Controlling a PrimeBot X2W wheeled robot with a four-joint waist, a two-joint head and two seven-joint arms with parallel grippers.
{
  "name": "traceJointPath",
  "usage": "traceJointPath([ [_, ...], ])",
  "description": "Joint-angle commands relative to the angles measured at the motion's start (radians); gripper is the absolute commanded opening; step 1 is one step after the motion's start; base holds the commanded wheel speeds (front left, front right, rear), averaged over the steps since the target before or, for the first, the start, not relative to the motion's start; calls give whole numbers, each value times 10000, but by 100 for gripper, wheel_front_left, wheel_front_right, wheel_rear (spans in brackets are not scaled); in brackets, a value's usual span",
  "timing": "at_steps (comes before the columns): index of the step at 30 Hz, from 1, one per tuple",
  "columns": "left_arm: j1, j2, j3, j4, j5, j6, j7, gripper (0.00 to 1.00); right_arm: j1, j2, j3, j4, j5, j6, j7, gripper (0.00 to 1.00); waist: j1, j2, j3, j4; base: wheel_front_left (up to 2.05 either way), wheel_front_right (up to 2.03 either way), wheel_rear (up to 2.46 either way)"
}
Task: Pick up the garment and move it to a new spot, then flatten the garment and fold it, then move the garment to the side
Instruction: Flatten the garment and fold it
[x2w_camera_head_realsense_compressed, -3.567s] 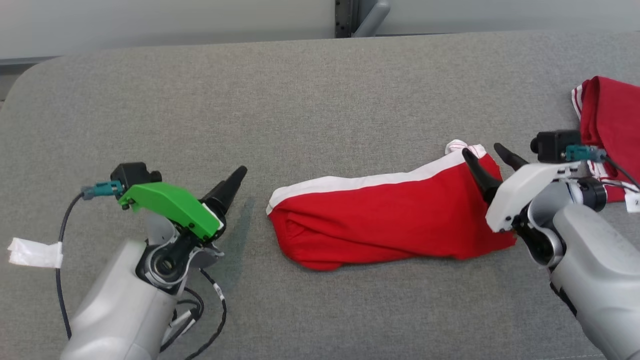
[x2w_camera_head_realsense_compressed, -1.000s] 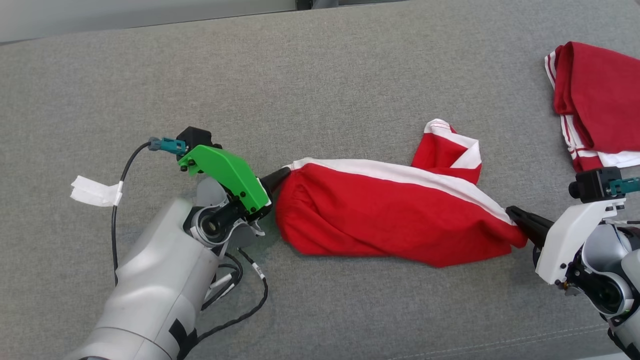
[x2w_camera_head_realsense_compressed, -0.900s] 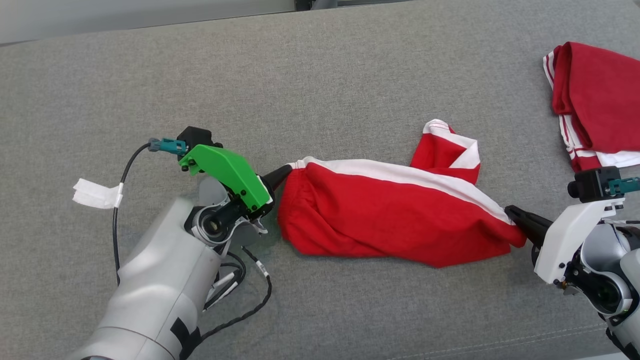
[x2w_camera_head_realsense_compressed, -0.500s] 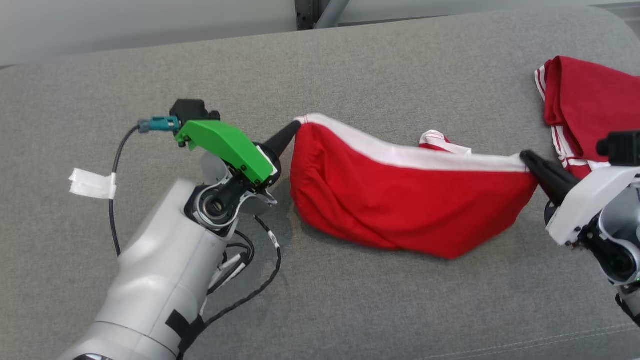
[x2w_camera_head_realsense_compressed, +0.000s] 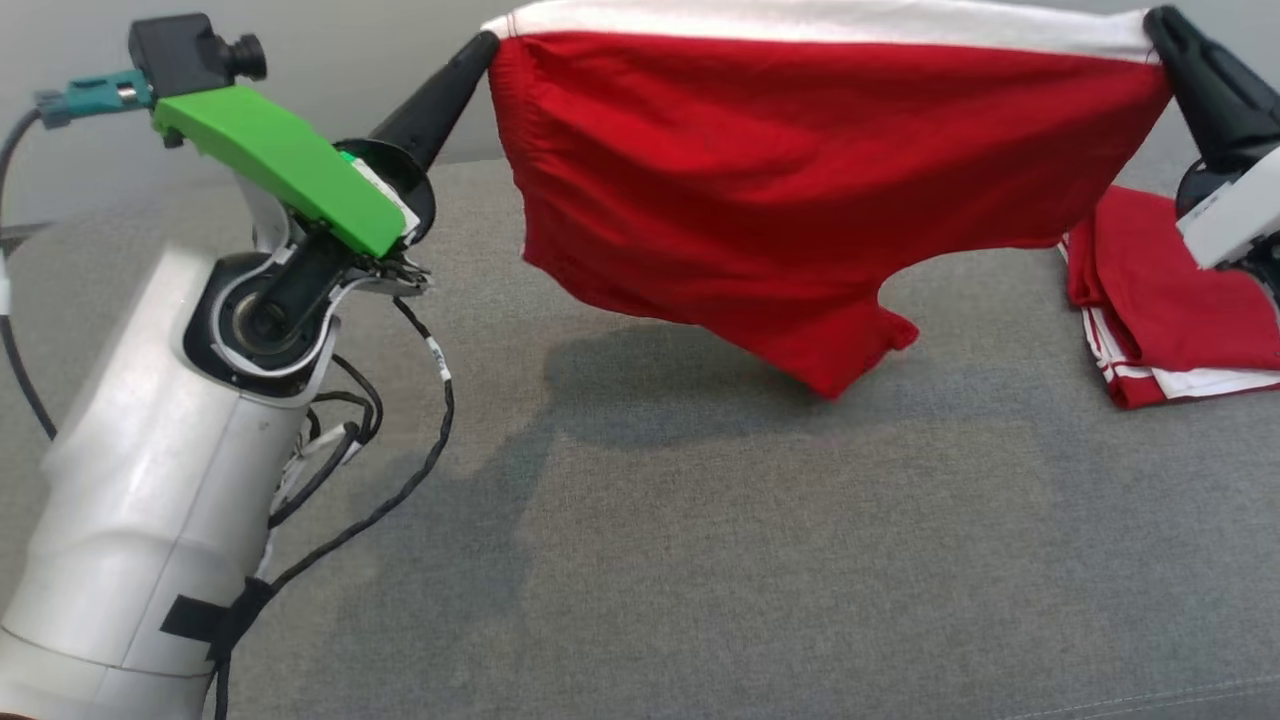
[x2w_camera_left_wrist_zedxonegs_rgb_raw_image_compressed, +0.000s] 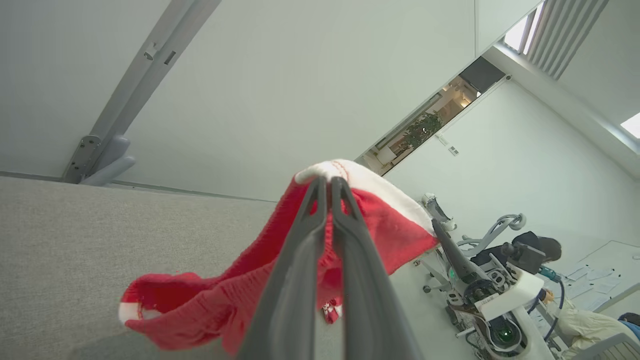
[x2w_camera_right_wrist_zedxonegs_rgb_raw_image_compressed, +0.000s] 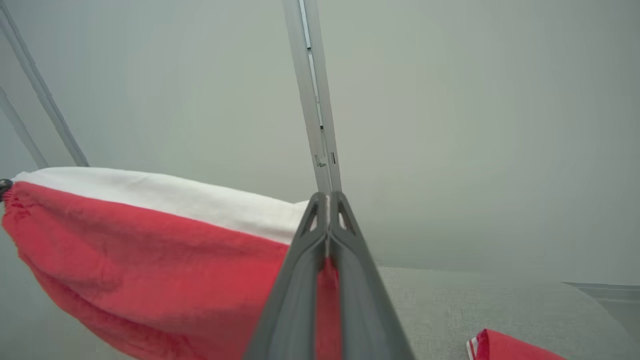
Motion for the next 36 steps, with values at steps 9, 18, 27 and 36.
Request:
traceJointPath([
  [9,-668,703,452,-1190,118,60,25,0,-1677,-457,653,695,498,-8,-338,0,0,0,-674,67,0,0,0],
  [18,-1488,550,334,-1120,404,285,147,0,-3108,-281,1283,1227,550,-6,-274,0,0,0,-33,89,0,0,0],
  [27,-4502,304,11,586,2194,53,-862,0,-6491,1076,1890,3398,-345,-6,-970,0,0,0,3155,-398,0,0,0],
  [36,-7239,415,-1271,1168,3933,-42,-3881,0,-8919,2002,1707,5105,-1673,-5,-3209,0,0,0,5721,-1004,0,0,0],
])
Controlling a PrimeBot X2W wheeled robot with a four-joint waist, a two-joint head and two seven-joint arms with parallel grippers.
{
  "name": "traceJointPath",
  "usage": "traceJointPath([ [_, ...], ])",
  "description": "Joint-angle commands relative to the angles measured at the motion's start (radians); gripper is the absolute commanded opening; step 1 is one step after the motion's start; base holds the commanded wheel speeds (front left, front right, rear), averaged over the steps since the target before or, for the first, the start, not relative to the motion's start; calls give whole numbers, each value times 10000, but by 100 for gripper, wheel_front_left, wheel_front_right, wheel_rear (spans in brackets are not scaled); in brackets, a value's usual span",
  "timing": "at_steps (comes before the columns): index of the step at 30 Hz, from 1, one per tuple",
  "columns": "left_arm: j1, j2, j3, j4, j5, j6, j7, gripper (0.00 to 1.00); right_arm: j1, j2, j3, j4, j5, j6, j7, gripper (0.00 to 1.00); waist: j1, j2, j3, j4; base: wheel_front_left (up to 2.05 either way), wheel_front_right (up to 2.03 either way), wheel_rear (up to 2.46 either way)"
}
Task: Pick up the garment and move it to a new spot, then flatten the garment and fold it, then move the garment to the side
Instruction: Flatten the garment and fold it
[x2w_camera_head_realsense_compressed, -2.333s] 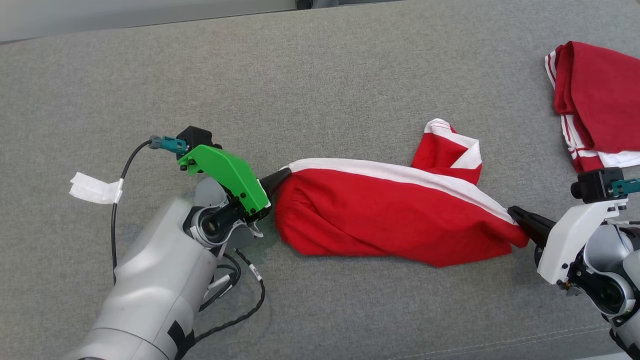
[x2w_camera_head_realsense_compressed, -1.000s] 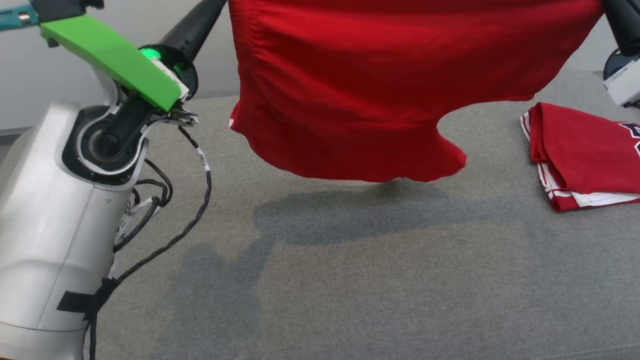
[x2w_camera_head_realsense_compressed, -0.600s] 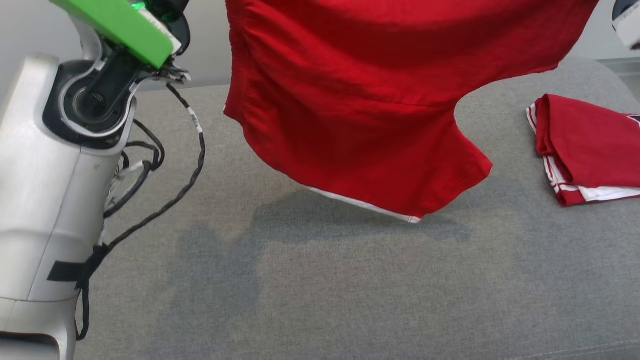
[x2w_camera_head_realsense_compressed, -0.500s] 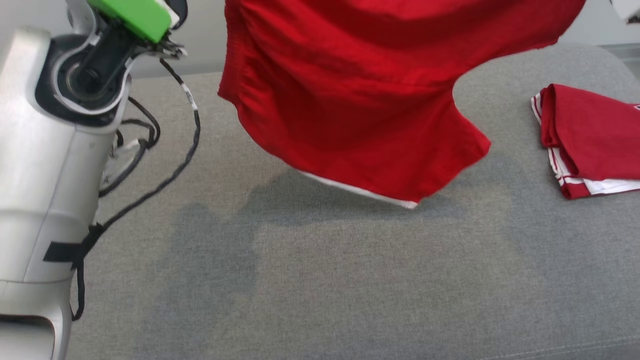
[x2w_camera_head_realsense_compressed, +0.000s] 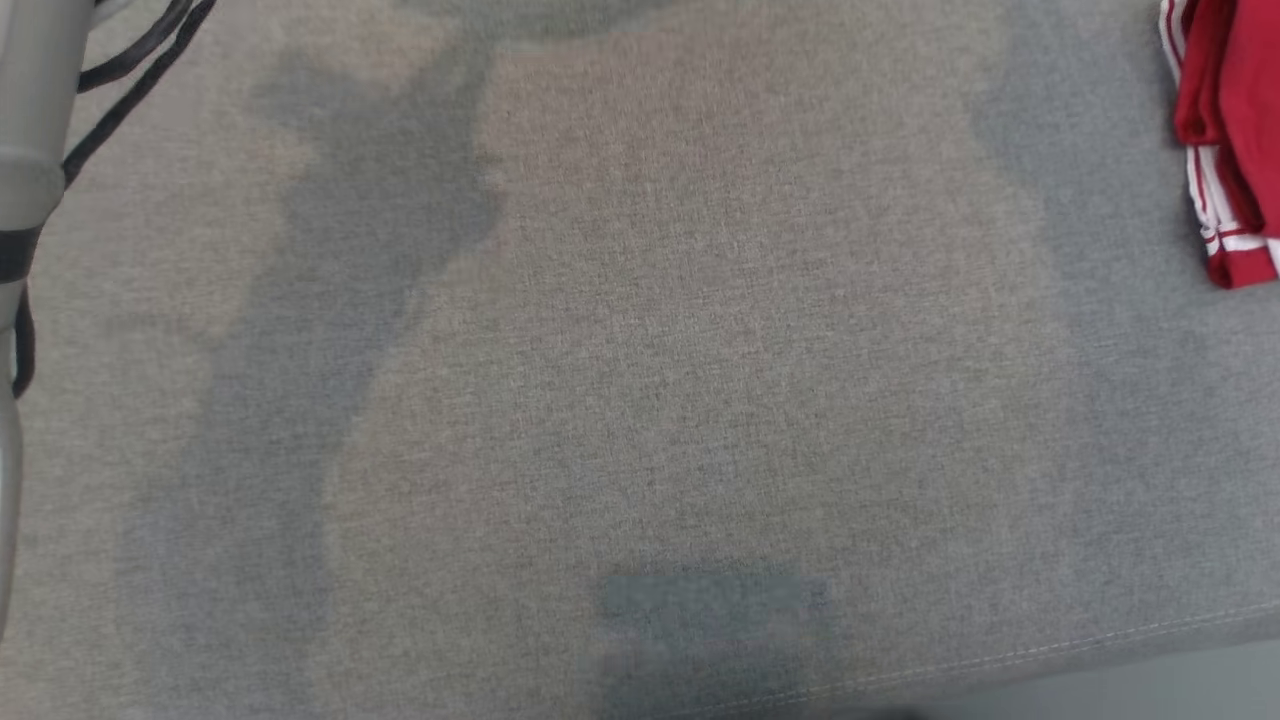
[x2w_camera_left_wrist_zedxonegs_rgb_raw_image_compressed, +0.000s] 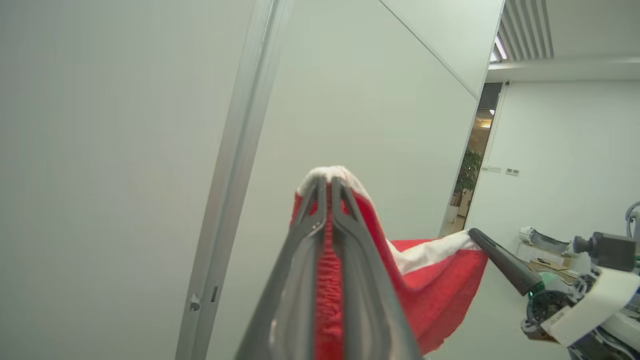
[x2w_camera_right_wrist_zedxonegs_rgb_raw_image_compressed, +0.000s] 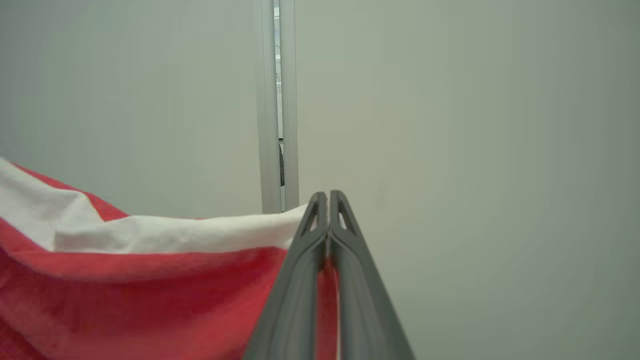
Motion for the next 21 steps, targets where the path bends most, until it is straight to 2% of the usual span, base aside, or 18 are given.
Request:
traceJointPath([
  [1,-106,261,-369,-136,157,-43,-414,0,-64,79,-31,-19,-106,-5,-104,0,0,0,2209,-706,0,0,0],
  [4,85,671,-1215,-594,-12,-45,-1171,0,227,67,-457,-720,-354,-5,-150,0,0,0,2775,-790,0,0,0],
  [7,668,1193,-1854,-1239,-307,-40,-1452,0,1189,115,-1044,-1655,-767,-5,-148,0,0,0,3066,-833,0,0,0],
  [10,1500,1516,-1355,-2494,34,-41,-1510,0,2192,45,-1571,-2622,-1123,-5,-152,0,0,0,3130,-809,0,0,0],
  [16,4631,1815,-577,-5226,1297,-42,-1493,0,5199,-460,-2739,-4703,-1419,-6,-155,0,0,0,2545,-447,0,0,0],
  [17,4631,1815,-577,-5226,1297,-42,-1493,0,5199,-460,-2739,-4703,-1419,-6,-155,0,0,0,2545,-447,0,0,0],
  [21,6671,1788,-419,-6241,2260,-42,-1490,0,7490,-693,-3576,-6146,-1574,-8,-154,0,0,0,1967,-210,0,0,0],
])
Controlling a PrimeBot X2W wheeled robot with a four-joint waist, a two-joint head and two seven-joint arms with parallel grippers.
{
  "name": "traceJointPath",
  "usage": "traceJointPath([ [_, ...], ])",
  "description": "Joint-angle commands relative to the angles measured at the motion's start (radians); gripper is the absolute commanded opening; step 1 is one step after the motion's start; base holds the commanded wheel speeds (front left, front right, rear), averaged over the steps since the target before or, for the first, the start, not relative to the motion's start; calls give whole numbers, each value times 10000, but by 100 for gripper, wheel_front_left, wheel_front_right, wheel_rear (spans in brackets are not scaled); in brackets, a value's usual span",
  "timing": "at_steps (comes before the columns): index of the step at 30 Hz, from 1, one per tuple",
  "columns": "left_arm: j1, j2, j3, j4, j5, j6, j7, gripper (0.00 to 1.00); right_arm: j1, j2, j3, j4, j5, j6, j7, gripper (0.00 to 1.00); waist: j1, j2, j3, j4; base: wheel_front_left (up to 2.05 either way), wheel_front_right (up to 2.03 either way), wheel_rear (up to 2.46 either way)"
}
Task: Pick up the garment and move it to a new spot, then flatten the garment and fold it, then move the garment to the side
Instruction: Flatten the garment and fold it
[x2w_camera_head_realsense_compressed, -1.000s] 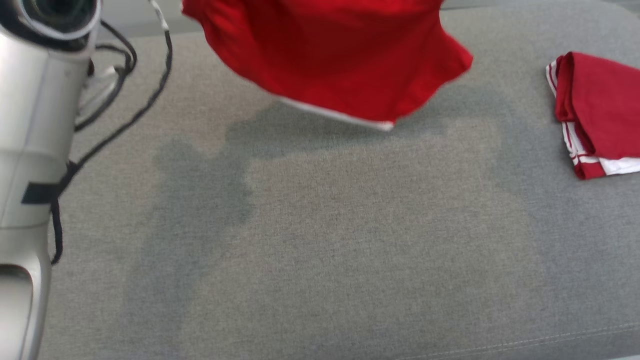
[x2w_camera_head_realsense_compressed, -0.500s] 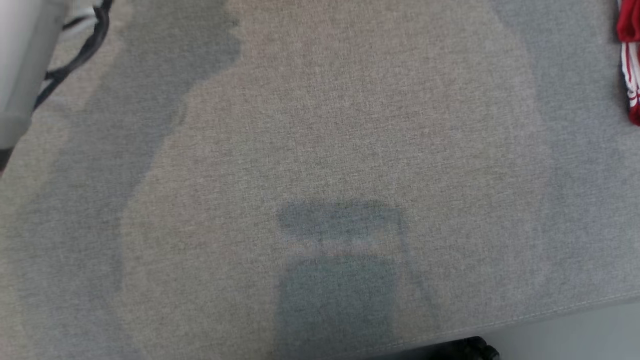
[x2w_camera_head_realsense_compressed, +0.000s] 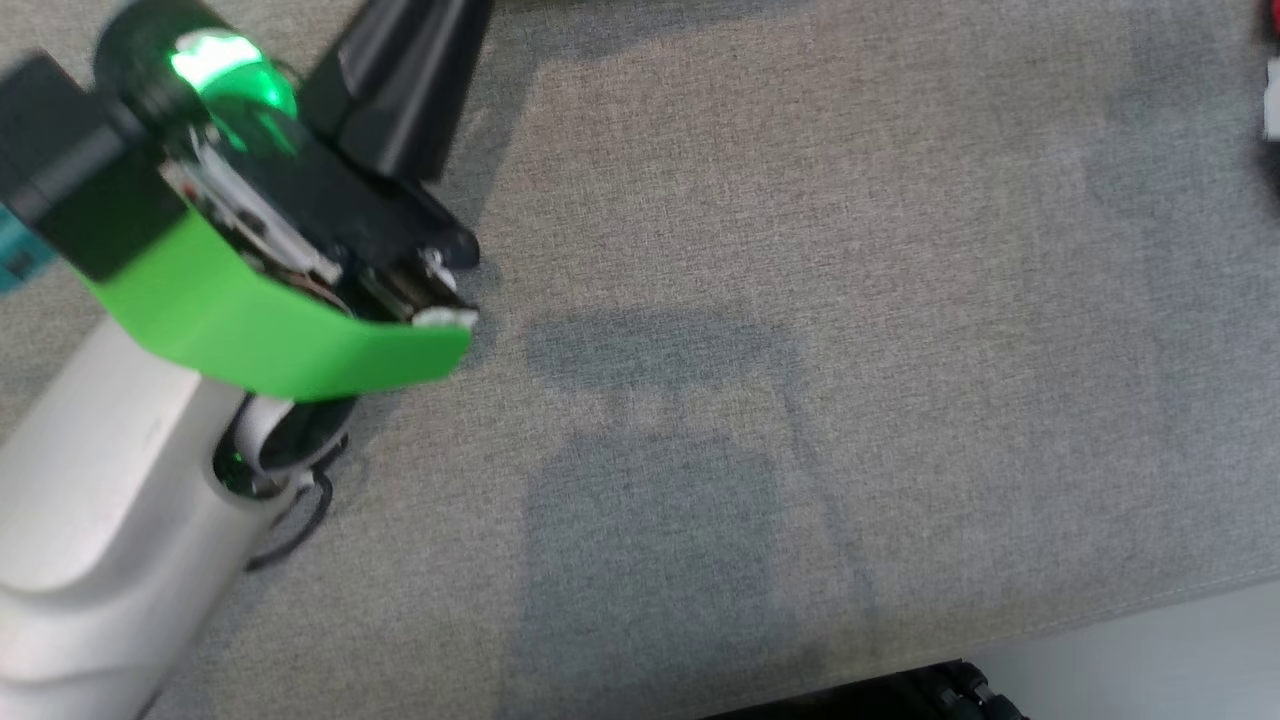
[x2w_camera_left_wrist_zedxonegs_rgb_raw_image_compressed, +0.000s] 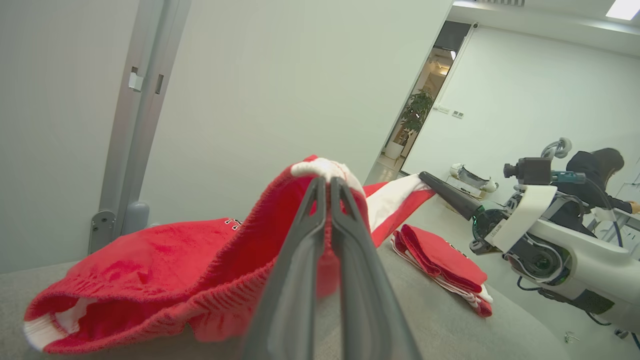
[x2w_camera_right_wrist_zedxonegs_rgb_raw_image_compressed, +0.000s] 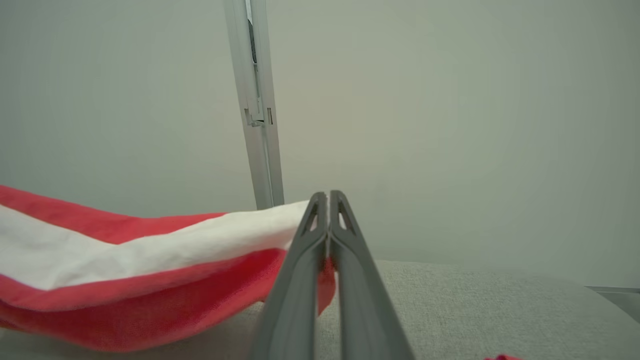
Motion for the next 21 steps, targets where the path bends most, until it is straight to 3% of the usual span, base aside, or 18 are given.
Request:
traceJointPath([
  [1,726,-27,71,-284,330,-33,-18,0,882,50,-377,-473,11,-12,-31,0,-1,0,-743,407,0,0,0],
  [7,2885,-309,55,-918,1283,-33,-19,0,3618,148,-1164,-1811,46,-12,-32,0,-1,0,-1701,650,0,0,0],
  [21,6026,-859,34,-1376,2260,-34,-18,0,7471,358,-1948,-3129,-551,-12,-33,0,-1,0,-3100,983,0,0,0],
])
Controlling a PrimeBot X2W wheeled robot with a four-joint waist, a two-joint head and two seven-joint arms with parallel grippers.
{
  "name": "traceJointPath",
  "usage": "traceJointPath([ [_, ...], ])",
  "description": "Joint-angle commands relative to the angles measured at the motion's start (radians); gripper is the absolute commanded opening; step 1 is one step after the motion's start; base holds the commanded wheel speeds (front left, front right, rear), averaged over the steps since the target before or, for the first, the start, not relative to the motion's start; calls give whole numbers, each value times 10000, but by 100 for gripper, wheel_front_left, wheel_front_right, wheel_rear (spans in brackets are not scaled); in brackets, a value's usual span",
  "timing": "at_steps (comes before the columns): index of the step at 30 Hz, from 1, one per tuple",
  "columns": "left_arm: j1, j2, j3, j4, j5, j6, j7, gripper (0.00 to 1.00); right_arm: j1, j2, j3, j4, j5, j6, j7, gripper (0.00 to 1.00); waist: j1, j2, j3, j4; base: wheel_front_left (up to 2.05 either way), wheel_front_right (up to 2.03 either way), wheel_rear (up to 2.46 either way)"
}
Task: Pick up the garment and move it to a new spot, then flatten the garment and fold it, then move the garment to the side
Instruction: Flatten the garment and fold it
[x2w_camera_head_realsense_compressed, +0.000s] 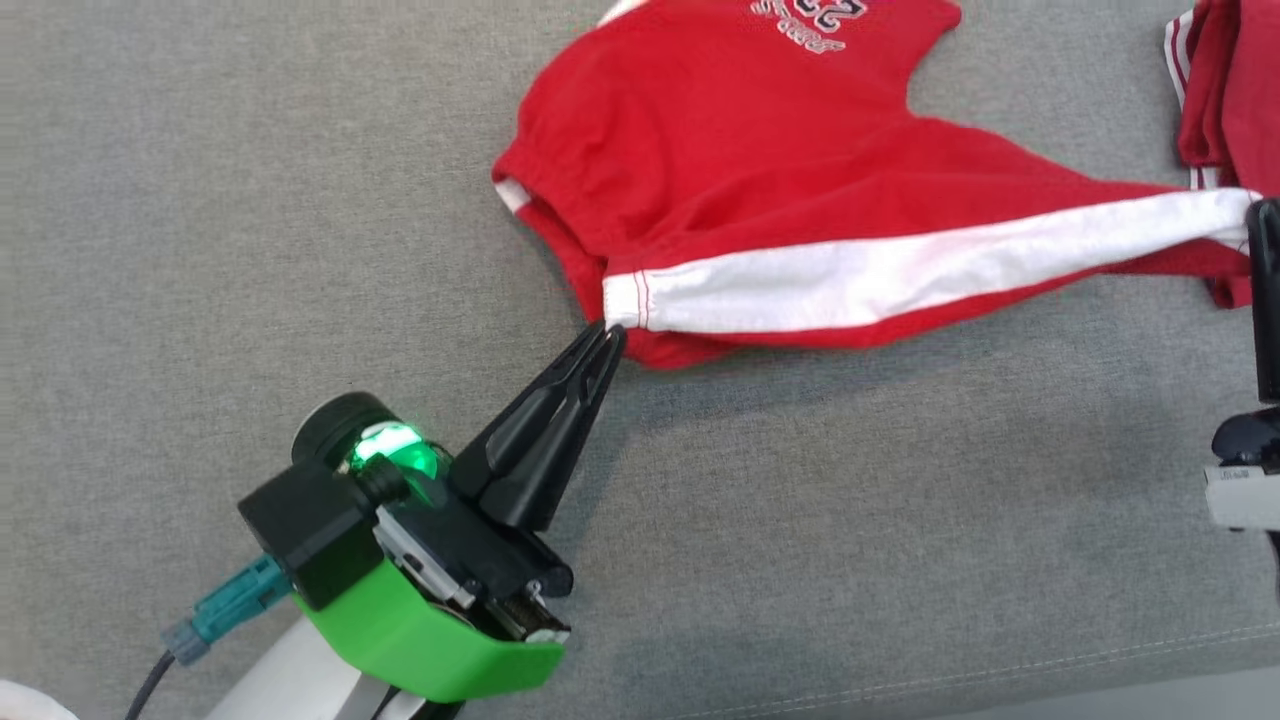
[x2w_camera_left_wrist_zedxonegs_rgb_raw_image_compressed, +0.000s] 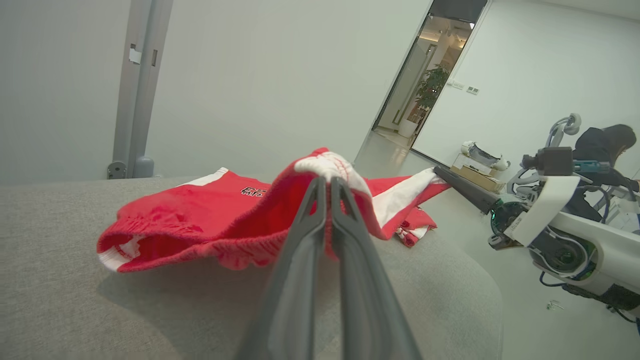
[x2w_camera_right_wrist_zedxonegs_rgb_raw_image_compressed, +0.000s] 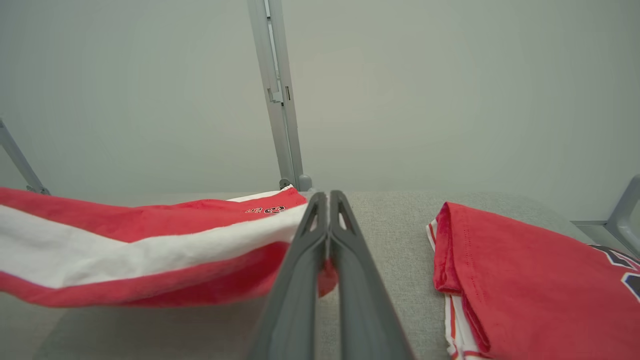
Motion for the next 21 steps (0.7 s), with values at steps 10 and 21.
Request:
traceJointPath([
  [10,1288,-551,729,-321,-88,-32,-20,0,1334,-160,-854,-730,-268,-12,-33,0,1,0,-544,725,0,0,0],
  [21,148,-1469,251,942,-2440,-34,-21,0,-1167,-992,155,1416,-689,-12,-33,0,1,0,306,1460,0,0,0],
])
